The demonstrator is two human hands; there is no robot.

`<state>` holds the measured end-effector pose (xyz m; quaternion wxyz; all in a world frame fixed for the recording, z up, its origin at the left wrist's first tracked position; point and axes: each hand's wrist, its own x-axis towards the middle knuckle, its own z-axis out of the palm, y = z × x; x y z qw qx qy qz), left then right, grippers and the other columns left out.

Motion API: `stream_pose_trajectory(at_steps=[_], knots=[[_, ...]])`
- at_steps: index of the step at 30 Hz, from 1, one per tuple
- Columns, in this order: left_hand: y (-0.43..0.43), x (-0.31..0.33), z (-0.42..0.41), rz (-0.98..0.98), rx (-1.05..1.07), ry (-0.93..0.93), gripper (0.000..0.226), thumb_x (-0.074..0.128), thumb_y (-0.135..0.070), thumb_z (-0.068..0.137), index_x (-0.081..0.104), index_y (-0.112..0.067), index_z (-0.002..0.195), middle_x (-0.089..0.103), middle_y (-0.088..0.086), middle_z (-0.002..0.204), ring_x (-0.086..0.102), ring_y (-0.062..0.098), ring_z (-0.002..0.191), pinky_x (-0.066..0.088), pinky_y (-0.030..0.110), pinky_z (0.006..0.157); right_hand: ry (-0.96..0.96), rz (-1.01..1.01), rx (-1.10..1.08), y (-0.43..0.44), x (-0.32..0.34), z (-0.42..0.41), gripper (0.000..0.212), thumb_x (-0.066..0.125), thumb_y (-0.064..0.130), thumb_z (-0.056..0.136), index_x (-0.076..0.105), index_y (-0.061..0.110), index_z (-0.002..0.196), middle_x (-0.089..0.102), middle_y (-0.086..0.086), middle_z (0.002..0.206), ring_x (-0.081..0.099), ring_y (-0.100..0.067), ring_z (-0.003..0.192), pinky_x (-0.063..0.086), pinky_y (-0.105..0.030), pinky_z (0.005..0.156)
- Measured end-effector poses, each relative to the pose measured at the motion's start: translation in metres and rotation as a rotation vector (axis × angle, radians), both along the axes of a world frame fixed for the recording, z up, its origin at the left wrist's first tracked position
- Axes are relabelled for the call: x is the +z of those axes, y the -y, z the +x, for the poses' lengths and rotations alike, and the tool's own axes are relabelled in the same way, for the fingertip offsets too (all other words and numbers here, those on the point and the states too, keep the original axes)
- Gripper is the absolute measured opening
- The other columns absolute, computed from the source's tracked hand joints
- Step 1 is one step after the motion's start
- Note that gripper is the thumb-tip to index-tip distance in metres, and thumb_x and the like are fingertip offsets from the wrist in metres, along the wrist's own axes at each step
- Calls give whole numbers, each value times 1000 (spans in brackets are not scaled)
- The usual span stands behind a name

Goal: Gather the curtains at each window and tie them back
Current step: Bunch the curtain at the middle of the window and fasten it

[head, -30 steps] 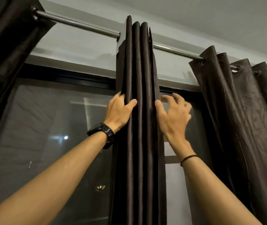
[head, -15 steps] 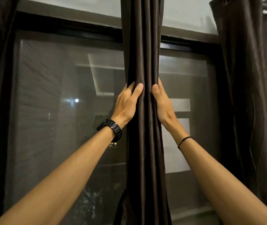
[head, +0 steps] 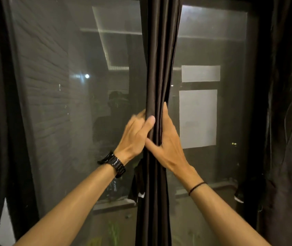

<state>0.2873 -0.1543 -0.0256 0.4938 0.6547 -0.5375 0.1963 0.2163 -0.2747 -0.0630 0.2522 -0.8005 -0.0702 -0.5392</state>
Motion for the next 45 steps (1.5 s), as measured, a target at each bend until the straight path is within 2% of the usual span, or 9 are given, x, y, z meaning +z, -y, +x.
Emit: stream_pose_trajectory(at_steps=[8, 13, 18, 23, 31, 35, 38, 43, 45], knots=[[-15, -69, 4, 163, -135, -151, 30, 61, -21, 102, 67, -26, 131, 68, -12, 129, 64, 1, 118, 54, 36, 104, -163, -100, -197, -26, -110, -3, 120, 72, 62, 81, -18, 42, 158, 12, -14, 169, 36, -33, 148, 57, -39, 93], [-9, -78, 16, 53, -393, -448, 33, 62, -13, 94, 66, -21, 125, 75, 1, 121, 71, 18, 113, 56, 39, 98, -199, -33, -279, -29, -138, 3, 112, 60, 5, 85, -19, 38, 159, 8, -16, 170, 42, -45, 138, 59, -48, 83], [5, -101, 22, -149, -331, -747, 4, 58, -14, 101, 55, -13, 104, 65, 12, 104, 69, 27, 86, 61, 43, 72, -213, 1, -371, -30, -143, -3, 102, 48, -6, 93, -16, 36, 160, 19, -16, 167, 45, -39, 139, 55, -43, 94], [11, -131, 18, 48, -135, -654, 13, 63, -20, 101, 58, -11, 93, 68, 13, 65, 64, 34, 51, 56, 41, 48, -181, 11, -412, -27, -140, -7, 97, 51, 3, 101, -18, 39, 158, 17, -8, 168, 44, -30, 142, 51, -34, 105], [20, -152, 17, 271, -63, -424, 13, 67, -9, 96, 68, -22, 96, 69, 8, 55, 64, 26, 40, 52, 33, 38, -152, 113, -391, -28, -135, -18, 80, 37, 21, 98, -8, 44, 159, 31, -2, 159, 60, -28, 120, 55, -34, 96], [17, -156, 44, 154, -45, -527, 21, 65, -1, 96, 73, -20, 101, 74, 2, 60, 72, 20, 51, 61, 34, 53, -147, 73, -500, -30, -134, -22, 79, 34, 16, 97, -6, 40, 161, 33, -7, 160, 56, -32, 127, 53, -34, 99], [22, -157, 62, 69, -31, -525, 12, 75, -20, 94, 78, -25, 105, 80, -9, 81, 78, 15, 81, 62, 36, 76, -176, 29, -559, -36, -134, -19, 73, 26, 28, 96, -5, 32, 162, 25, -9, 166, 50, -32, 136, 52, -38, 104], [25, -131, 44, -24, -667, -891, 35, 63, -40, 91, 73, -19, 118, 78, 3, 115, 73, 19, 111, 56, 37, 99, -188, -44, -691, -43, -141, -4, 75, 31, 26, 99, -9, 31, 162, 23, -10, 167, 57, -33, 123, 59, -43, 88], [30, -117, 33, 56, -721, -791, 57, 71, -52, 78, 70, -13, 120, 78, 3, 109, 73, 20, 106, 55, 35, 96, -220, -73, -708, -45, -143, 5, 76, 36, 17, 100, -7, 28, 162, 33, -12, 161, 58, -34, 116, 59, -45, 79]])
